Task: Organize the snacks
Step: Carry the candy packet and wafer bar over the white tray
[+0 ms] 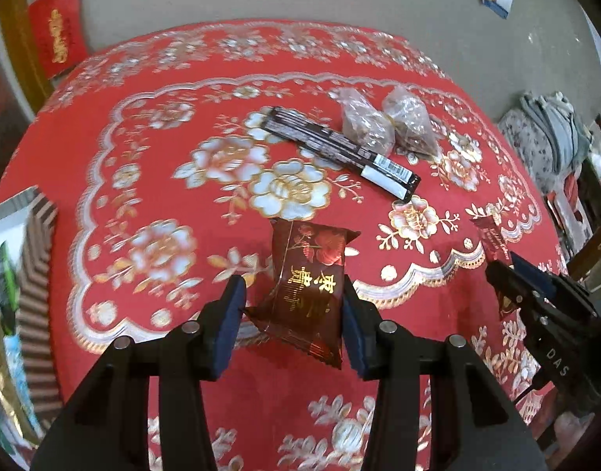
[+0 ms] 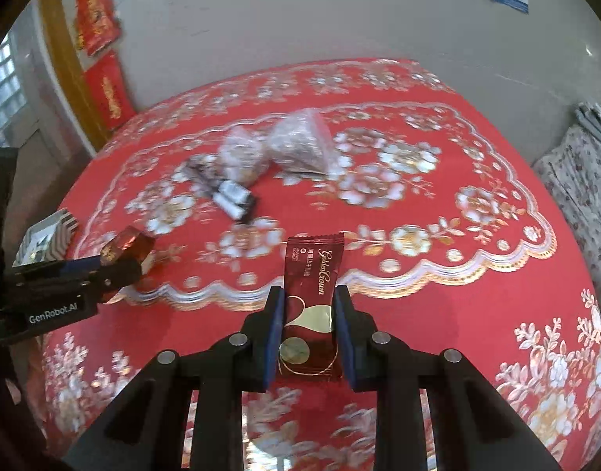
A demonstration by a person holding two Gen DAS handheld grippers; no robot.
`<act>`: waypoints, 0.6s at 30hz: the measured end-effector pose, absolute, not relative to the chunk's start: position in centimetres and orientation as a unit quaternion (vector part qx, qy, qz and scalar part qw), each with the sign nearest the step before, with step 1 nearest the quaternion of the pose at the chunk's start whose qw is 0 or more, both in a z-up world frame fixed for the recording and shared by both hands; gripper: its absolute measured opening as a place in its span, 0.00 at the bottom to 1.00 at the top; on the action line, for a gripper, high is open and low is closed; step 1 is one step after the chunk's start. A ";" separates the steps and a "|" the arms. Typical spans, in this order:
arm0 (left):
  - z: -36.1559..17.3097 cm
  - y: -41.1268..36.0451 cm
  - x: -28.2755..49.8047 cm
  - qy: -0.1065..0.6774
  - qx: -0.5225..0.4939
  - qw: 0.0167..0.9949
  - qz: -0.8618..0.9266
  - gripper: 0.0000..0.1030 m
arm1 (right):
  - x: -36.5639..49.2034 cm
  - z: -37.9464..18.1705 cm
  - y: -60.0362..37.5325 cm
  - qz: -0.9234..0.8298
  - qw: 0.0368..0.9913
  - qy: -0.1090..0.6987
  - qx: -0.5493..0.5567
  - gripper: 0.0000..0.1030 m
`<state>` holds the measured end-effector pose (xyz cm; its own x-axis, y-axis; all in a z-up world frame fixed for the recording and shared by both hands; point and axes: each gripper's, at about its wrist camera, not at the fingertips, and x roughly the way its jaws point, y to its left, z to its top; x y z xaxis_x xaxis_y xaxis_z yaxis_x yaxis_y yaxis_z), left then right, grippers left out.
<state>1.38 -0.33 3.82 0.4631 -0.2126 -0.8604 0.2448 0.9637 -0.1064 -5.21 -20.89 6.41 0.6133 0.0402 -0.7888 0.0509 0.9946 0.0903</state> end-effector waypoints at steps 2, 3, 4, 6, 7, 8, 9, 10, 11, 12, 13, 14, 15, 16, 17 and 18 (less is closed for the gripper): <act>4.6 0.6 0.4 0.487 0.015 0.864 -0.124 0.43 | -5.3 6.8 -19.6 0.008 0.898 0.437 0.046 0.25; 4.9 1.1 0.0 0.481 0.015 0.868 -0.120 0.43 | -5.4 6.9 -19.0 0.014 0.899 0.436 0.043 0.25; 5.3 1.8 -0.6 0.474 0.015 0.873 -0.113 0.43 | -5.5 7.1 -18.4 0.019 0.900 0.434 0.041 0.25; 5.7 2.9 -1.3 0.464 0.015 0.880 -0.102 0.43 | -5.5 7.3 -16.8 0.032 0.900 0.433 0.036 0.25; 5.9 3.4 -1.6 0.459 0.014 0.883 -0.096 0.43 | -5.5 7.4 -16.0 0.039 0.900 0.432 0.034 0.25; 6.1 4.3 -2.0 0.456 0.013 0.885 -0.091 0.43 | -5.5 7.5 -15.1 0.047 0.900 0.432 0.030 0.25; 6.2 5.0 -2.3 0.454 0.011 0.887 -0.086 0.43 | -5.5 7.5 -14.4 0.051 0.900 0.431 0.026 0.25; 6.2 5.9 -2.6 0.453 0.007 0.888 -0.083 0.43 | -5.4 7.6 -13.5 0.058 0.900 0.431 0.019 0.25; 6.3 6.5 -2.8 0.451 0.005 0.889 -0.080 0.43 | -5.4 7.7 -12.8 0.063 0.900 0.430 0.016 0.25; 6.4 7.1 -3.1 0.448 0.005 0.891 -0.075 0.43 | -5.4 7.8 -12.0 0.069 0.900 0.430 0.013 0.25; 6.5 7.7 -3.4 0.445 0.004 0.893 -0.070 0.43 | -5.3 7.8 -11.0 0.076 0.900 0.429 0.008 0.25; 6.7 8.5 -3.8 0.442 0.001 0.895 -0.064 0.43 | -5.3 7.9 -10.2 0.082 0.900 0.428 0.004 0.25; 6.8 9.0 -4.0 0.440 0.000 0.896 -0.060 0.43 | -5.4 8.0 -9.4 0.087 0.899 0.428 -0.001 0.25; 6.9 9.9 -4.4 0.438 -0.003 0.897 -0.054 0.43 | -5.4 8.1 -8.4 0.094 0.899 0.428 -0.007 0.25; 7.0 10.4 -4.5 0.436 -0.005 0.898 -0.049 0.43 | -5.4 8.1 -7.7 0.100 0.898 0.428 -0.011 0.25; 7.0 11.1 -4.8 0.434 -0.009 0.900 -0.044 0.43 | -5.3 8.2 -6.6 0.107 0.898 0.427 -0.018 0.25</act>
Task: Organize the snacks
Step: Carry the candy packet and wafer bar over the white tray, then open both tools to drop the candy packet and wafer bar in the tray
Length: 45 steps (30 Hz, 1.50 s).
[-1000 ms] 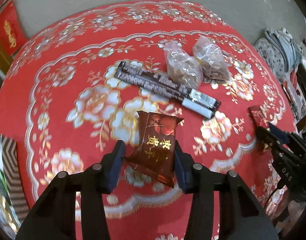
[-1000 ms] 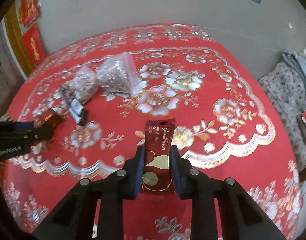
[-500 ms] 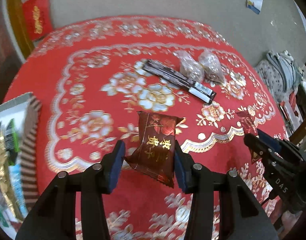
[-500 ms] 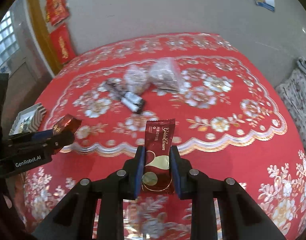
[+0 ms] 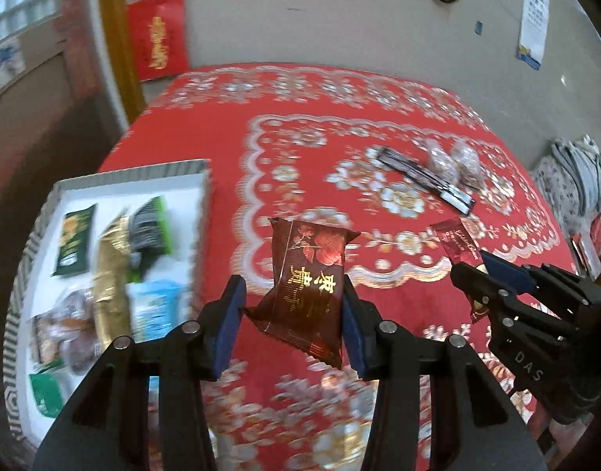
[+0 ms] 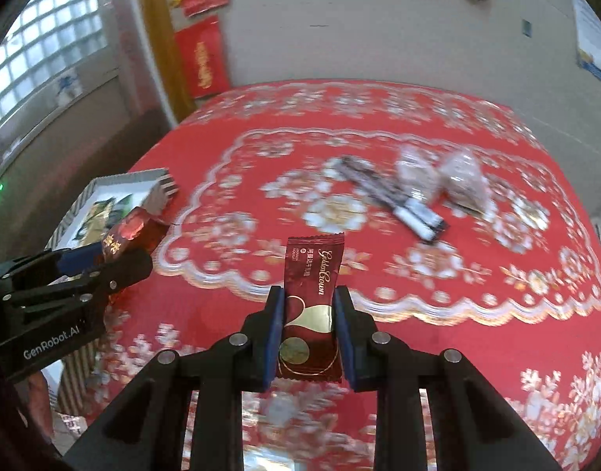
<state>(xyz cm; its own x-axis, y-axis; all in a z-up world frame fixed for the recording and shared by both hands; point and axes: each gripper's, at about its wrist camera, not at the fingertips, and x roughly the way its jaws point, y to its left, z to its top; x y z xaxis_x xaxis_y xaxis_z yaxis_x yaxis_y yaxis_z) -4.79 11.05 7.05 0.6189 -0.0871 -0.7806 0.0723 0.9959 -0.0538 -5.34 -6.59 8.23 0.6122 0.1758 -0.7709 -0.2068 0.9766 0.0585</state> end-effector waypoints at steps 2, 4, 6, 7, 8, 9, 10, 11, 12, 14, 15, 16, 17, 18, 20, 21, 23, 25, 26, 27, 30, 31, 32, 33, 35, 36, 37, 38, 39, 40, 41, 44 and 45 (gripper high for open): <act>7.3 12.4 -5.5 0.431 -0.015 0.902 -0.035 0.43 | -5.4 8.4 -5.3 0.116 0.897 0.425 -0.026 0.25; 7.4 13.4 -5.9 0.428 -0.019 0.903 -0.029 0.43 | -5.5 8.6 -3.7 0.128 0.897 0.422 -0.034 0.25; 7.5 14.4 -6.3 0.427 -0.023 0.904 -0.023 0.43 | -5.6 8.9 -2.2 0.139 0.896 0.419 -0.044 0.25; 7.5 14.9 -6.5 0.426 -0.026 0.904 -0.020 0.43 | -5.6 9.0 -1.4 0.144 0.896 0.418 -0.048 0.25; 7.5 15.5 -6.7 0.426 -0.029 0.904 -0.016 0.43 | -5.7 9.0 -0.8 0.149 0.895 0.418 -0.052 0.25; 7.6 15.9 -6.9 0.425 -0.030 0.905 -0.012 0.43 | -5.8 9.1 -0.2 0.154 0.894 0.417 -0.055 0.25; 7.5 16.4 -7.1 0.425 -0.032 0.905 -0.009 0.43 | -5.9 9.2 0.5 0.159 0.893 0.417 -0.058 0.25; 7.5 17.0 -7.2 0.425 -0.034 0.904 -0.005 0.43 | -6.0 9.3 1.2 0.165 0.892 0.416 -0.061 0.25; 7.4 17.4 -7.4 0.426 -0.036 0.904 -0.002 0.43 | -6.0 9.3 1.7 0.170 0.891 0.415 -0.064 0.25; 7.4 18.5 -7.8 0.425 -0.040 0.904 0.006 0.43 | -6.1 9.4 3.0 0.180 0.889 0.414 -0.072 0.25; 7.4 19.1 -8.1 0.424 -0.042 0.905 0.012 0.43 | -6.1 9.4 3.7 0.186 0.888 0.414 -0.075 0.25; 7.3 19.7 -8.3 0.424 -0.045 0.904 0.016 0.43 | -6.2 9.5 4.4 0.191 0.886 0.414 -0.079 0.25; 7.2 20.4 -8.5 0.425 -0.049 0.904 0.023 0.43 | -6.2 9.5 5.2 0.198 0.885 0.413 -0.085 0.25; 7.1 20.9 -8.6 0.425 -0.051 0.903 0.027 0.43 | -6.3 9.5 5.8 0.202 0.884 0.412 -0.088 0.25; 6.8 22.1 -8.9 0.427 -0.056 0.902 0.038 0.43 | -6.4 9.6 7.2 0.213 0.881 0.411 -0.096 0.25; 6.7 22.6 -9.1 0.427 -0.059 0.901 0.042 0.43 | -6.4 9.6 8.1 0.220 0.879 0.411 -0.101 0.25; 6.4 23.9 -9.5 0.428 -0.064 0.900 0.053 0.43 | -6.3 9.5 9.4 0.230 0.875 0.412 -0.107 0.25; 6.1 25.0 -9.8 0.429 -0.069 0.898 0.064 0.43 | -6.3 9.3 10.7 0.239 0.872 0.413 -0.112 0.25; 5.9 25.6 -9.9 0.431 -0.072 0.897 0.068 0.43 | -6.3 9.2 11.2 0.243 0.870 0.414 -0.115 0.25; 5.7 26.0 -10.0 0.432 -0.074 0.896 0.070 0.43 | -6.3 9.2 11.8 0.247 0.868 0.414 -0.118 0.25; 5.1 27.2 -10.4 0.436 -0.079 0.893 0.080 0.43 | -6.2 8.7 13.4 0.257 0.862 0.418 -0.128 0.25; 5.0 27.5 -10.5 0.436 -0.081 0.892 0.082 0.43 | -6.2 8.4 13.9 0.260 0.860 0.420 -0.130 0.25; 4.9 27.7 -10.7 0.436 -0.082 0.892 0.083 0.43 | -6.1 8.1 14.4 0.264 0.857 0.423 -0.132 0.25; 4.8 27.8 -10.8 0.436 -0.080 0.892 0.086 0.43 | -6.0 7.9 14.7 0.267 0.855 0.425 -0.131 0.25; 4.7 28.0 -10.9 0.434 -0.079 0.893 0.089 0.43 | -5.8 7.4 15.5 0.275 0.849 0.432 -0.128 0.25; 4.6 28.2 -11.0 0.434 -0.079 0.893 0.090 0.43 | -5.8 7.2 15.8 0.277 0.848 0.435 -0.127 0.25; 4.6 28.3 -10.9 0.434 -0.080 0.893 0.091 0.43 | -5.7 6.9 16.1 0.279 0.846 0.437 -0.127 0.25; 4.5 28.5 -11.0 0.433 -0.081 0.893 0.093 0.43 | -5.7 6.7 16.4 0.280 0.844 0.439 -0.129 0.25; 4.5 28.5 -11.0 0.432 -0.080 0.893 0.095 0.43 | -5.7 6.4 16.7 0.283 0.842 0.441 -0.130 0.25; 4.5 28.6 -11.0 0.431 -0.078 0.894 0.098 0.43 | -5.7 6.2 17.0 0.285 0.840 0.443 -0.130 0.25; 4.5 28.6 -10.9 0.430 -0.078 0.894 0.098 0.43 | -5.8 6.0 17.2 0.286 0.839 0.445 -0.132 0.25; 4.4 28.8 -10.9 0.428 -0.076 0.895 0.101 0.43 | -5.7 5.3 17.7 0.289 0.834 0.451 -0.131 0.25; 4.4 28.8 -10.9 0.427 -0.073 0.895 0.104 0.44 | -5.7 5.1 17.8 0.289 0.833 0.454 -0.131 0.25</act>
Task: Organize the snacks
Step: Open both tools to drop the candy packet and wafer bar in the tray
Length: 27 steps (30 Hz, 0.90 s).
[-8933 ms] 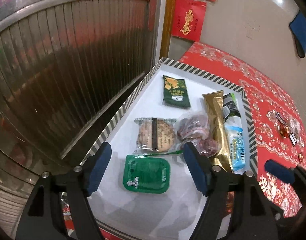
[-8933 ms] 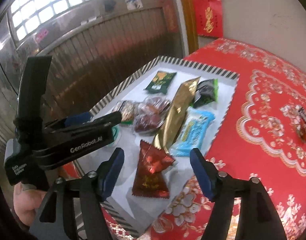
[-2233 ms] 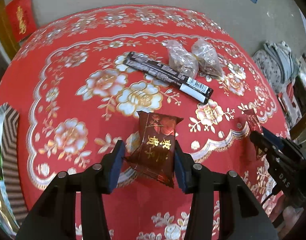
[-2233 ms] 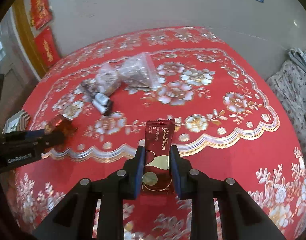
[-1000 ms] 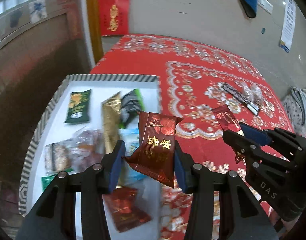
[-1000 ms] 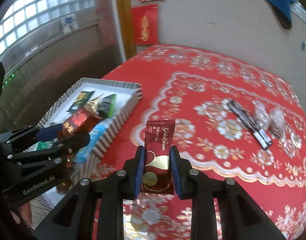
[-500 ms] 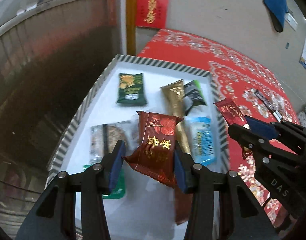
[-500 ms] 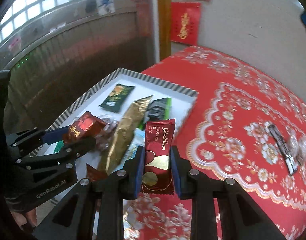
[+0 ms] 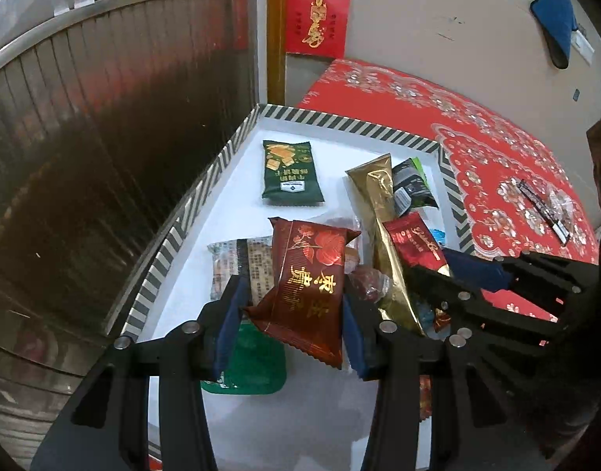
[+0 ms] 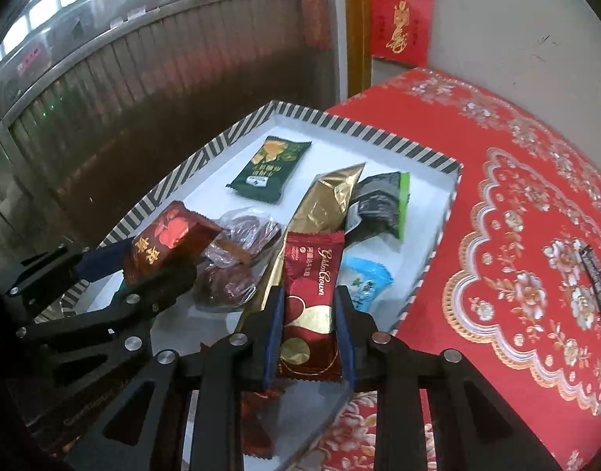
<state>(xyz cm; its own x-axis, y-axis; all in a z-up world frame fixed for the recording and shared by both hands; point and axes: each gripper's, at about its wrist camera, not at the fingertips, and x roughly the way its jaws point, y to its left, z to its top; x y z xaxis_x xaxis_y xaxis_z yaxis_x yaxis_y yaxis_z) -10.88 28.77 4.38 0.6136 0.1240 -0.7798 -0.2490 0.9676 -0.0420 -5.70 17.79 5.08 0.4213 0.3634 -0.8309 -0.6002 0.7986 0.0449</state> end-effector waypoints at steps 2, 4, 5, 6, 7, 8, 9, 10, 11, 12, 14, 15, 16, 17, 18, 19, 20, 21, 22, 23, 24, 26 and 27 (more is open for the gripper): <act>4.3 28.7 -10.8 0.425 -0.065 0.896 0.111 0.44 | -5.6 4.8 17.8 0.290 0.831 0.457 -0.128 0.25; 4.2 28.8 -10.8 0.426 -0.070 0.895 0.112 0.45 | -5.5 4.6 17.6 0.293 0.830 0.459 -0.120 0.29; 4.2 28.9 -10.8 0.426 -0.073 0.895 0.113 0.45 | -5.5 4.7 17.5 0.293 0.832 0.458 -0.114 0.29; 4.1 29.0 -10.8 0.426 -0.074 0.894 0.116 0.46 | -5.5 4.9 17.3 0.295 0.831 0.459 -0.106 0.32; 4.2 29.1 -10.9 0.424 -0.076 0.894 0.121 0.46 | -5.6 5.1 17.2 0.300 0.830 0.460 -0.096 0.37; 4.3 29.2 -10.9 0.422 -0.077 0.895 0.125 0.48 | -5.6 5.5 16.9 0.303 0.831 0.459 -0.086 0.41; 4.4 29.3 -10.9 0.421 -0.079 0.895 0.127 0.55 | -5.6 5.7 16.7 0.304 0.833 0.456 -0.080 0.49; 4.6 29.4 -11.0 0.418 -0.082 0.896 0.128 0.62 | -5.6 6.1 16.5 0.302 0.836 0.453 -0.076 0.52; 4.8 29.5 -11.1 0.413 -0.084 0.898 0.130 0.64 | -5.7 6.4 16.2 0.299 0.839 0.448 -0.074 0.53; 4.9 29.5 -11.2 0.409 -0.085 0.899 0.131 0.66 | -5.7 6.6 16.0 0.298 0.841 0.446 -0.070 0.55; 5.5 29.2 -11.4 0.398 -0.083 0.903 0.136 0.66 | -5.8 7.0 15.5 0.300 0.842 0.443 -0.061 0.59; 5.7 29.0 -11.4 0.395 -0.082 0.905 0.138 0.66 | -5.9 7.2 15.3 0.300 0.844 0.440 -0.059 0.61; 5.9 28.8 -11.4 0.392 -0.080 0.906 0.139 0.66 | -6.0 7.4 15.1 0.296 0.848 0.436 -0.061 0.62; 6.1 28.5 -11.4 0.389 -0.078 0.907 0.139 0.66 | -6.2 7.6 15.0 0.293 0.851 0.431 -0.066 0.62; 6.3 28.3 -11.3 0.388 -0.077 0.908 0.137 0.66 | -6.3 7.8 14.8 0.289 0.854 0.427 -0.069 0.64; 6.4 28.0 -11.2 0.387 -0.077 0.909 0.134 0.67 | -6.4 8.1 14.4 0.284 0.858 0.422 -0.071 0.68; 6.6 27.8 -11.1 0.386 -0.079 0.910 0.131 0.68 | -6.4 8.2 14.1 0.278 0.862 0.418 -0.071 0.70; 6.7 27.5 -11.0 0.385 -0.080 0.911 0.126 0.70 | -6.4 8.4 13.7 0.273 0.865 0.415 -0.070 0.73; 6.8 26.9 -10.8 0.384 -0.079 0.912 0.119 0.70 | -6.4 8.6 13.0 0.269 0.868 0.412 -0.065 0.75; 6.9 26.5 -10.7 0.384 -0.078 0.913 0.115 0.70 | -6.3 8.8 12.4 0.265 0.871 0.409 -0.059 0.77; 7.1 25.9 -10.4 0.385 -0.077 0.913 0.108 0.70 | -6.2 8.9 11.7 0.260 0.874 0.408 -0.055 0.79; 7.2 24.4 -9.8 0.392 -0.076 0.912 0.092 0.71 | -5.9 9.0 10.2 0.244 0.877 0.410 -0.050 0.79; 7.2 23.7 -9.4 0.395 -0.075 0.912 0.084 0.71 | -5.7 9.0 9.5 0.238 0.879 0.409 -0.047 0.79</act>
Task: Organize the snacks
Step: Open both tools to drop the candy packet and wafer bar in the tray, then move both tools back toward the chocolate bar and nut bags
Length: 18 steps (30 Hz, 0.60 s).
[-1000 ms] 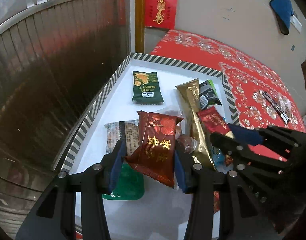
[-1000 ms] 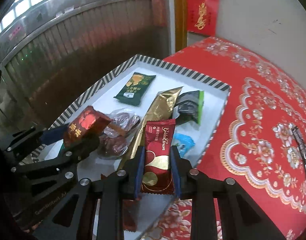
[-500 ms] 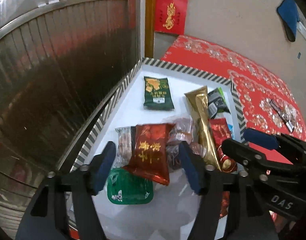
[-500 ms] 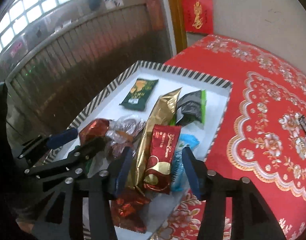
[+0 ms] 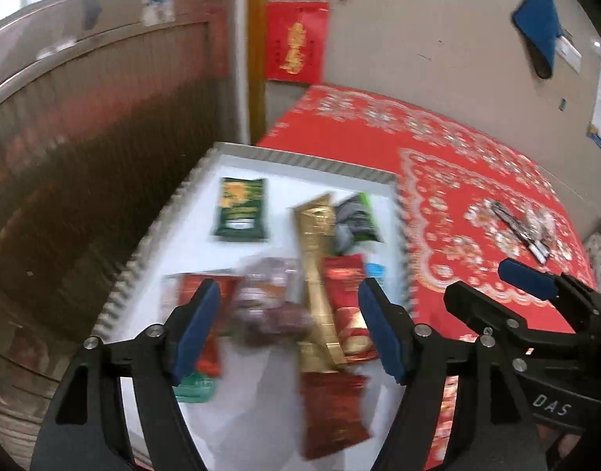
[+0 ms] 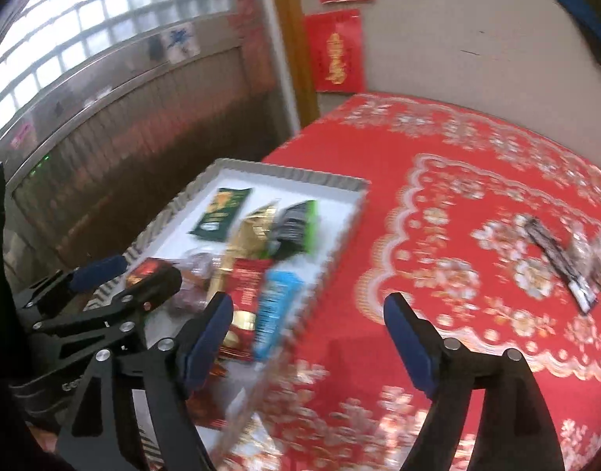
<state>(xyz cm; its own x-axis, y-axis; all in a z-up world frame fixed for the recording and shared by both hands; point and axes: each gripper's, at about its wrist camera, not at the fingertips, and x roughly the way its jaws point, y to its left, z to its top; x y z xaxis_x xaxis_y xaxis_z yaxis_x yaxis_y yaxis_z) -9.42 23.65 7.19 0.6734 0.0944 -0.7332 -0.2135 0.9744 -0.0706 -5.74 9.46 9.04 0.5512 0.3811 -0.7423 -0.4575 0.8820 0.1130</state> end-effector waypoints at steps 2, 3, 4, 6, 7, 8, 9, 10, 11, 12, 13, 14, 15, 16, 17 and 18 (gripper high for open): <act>7.3 21.9 -8.6 0.401 -0.070 0.911 0.067 0.71 | -5.4 8.9 7.5 0.222 0.882 0.414 -0.040 0.79; 7.3 20.9 -8.2 0.406 -0.069 0.910 0.055 0.71 | -5.2 8.9 6.5 0.216 0.883 0.415 -0.037 0.79; 7.3 20.1 -7.9 0.409 -0.069 0.909 0.046 0.71 | -5.0 8.8 5.3 0.205 0.885 0.416 -0.034 0.79; 7.4 18.1 -6.8 0.420 -0.069 0.904 0.023 0.71 | -4.7 8.6 3.3 0.189 0.887 0.420 -0.028 0.79; 7.4 17.2 -6.4 0.424 -0.066 0.903 0.017 0.71 | -4.4 8.5 1.8 0.179 0.889 0.422 -0.024 0.79; 7.5 15.9 -5.7 0.428 -0.061 0.901 0.009 0.71 | -4.1 8.4 0.7 0.170 0.890 0.423 -0.022 0.79; 7.6 15.0 -5.3 0.429 -0.059 0.901 0.003 0.71 | -3.8 8.4 -0.4 0.161 0.891 0.424 -0.018 0.79; 7.7 13.7 -4.6 0.430 -0.055 0.901 -0.004 0.71 | -3.5 8.4 -1.9 0.151 0.893 0.424 -0.014 0.79; 7.7 12.7 -4.1 0.432 -0.054 0.900 -0.008 0.71 | -3.1 8.4 -3.3 0.141 0.895 0.424 -0.010 0.79; 7.7 11.9 -3.5 0.436 -0.055 0.898 -0.013 0.71 | -2.7 8.5 -4.7 0.131 0.896 0.424 -0.007 0.79; 7.7 11.2 -3.0 0.438 -0.057 0.897 -0.020 0.71 | -2.0 8.6 -6.3 0.119 0.897 0.425 -0.003 0.79; 7.6 10.1 -2.2 0.442 -0.058 0.895 -0.026 0.71 | -1.4 8.6 -7.5 0.110 0.898 0.425 -0.001 0.79; 7.4 9.3 -1.5 0.447 -0.057 0.892 -0.025 0.71 | -0.7 8.6 -8.8 0.100 0.899 0.425 0.003 0.79; 7.3 8.6 -0.7 0.453 -0.056 0.889 -0.026 0.71 | 0.2 8.6 -10.3 0.091 0.900 0.426 0.008 0.79; 7.0 7.7 0.2 0.459 -0.056 0.886 -0.030 0.71 | 1.3 8.6 -11.7 0.083 0.900 0.428 0.016 0.80; 6.8 7.2 1.0 0.465 -0.056 0.883 -0.029 0.71 | 2.4 8.5 -13.0 0.081 0.899 0.429 0.026 0.80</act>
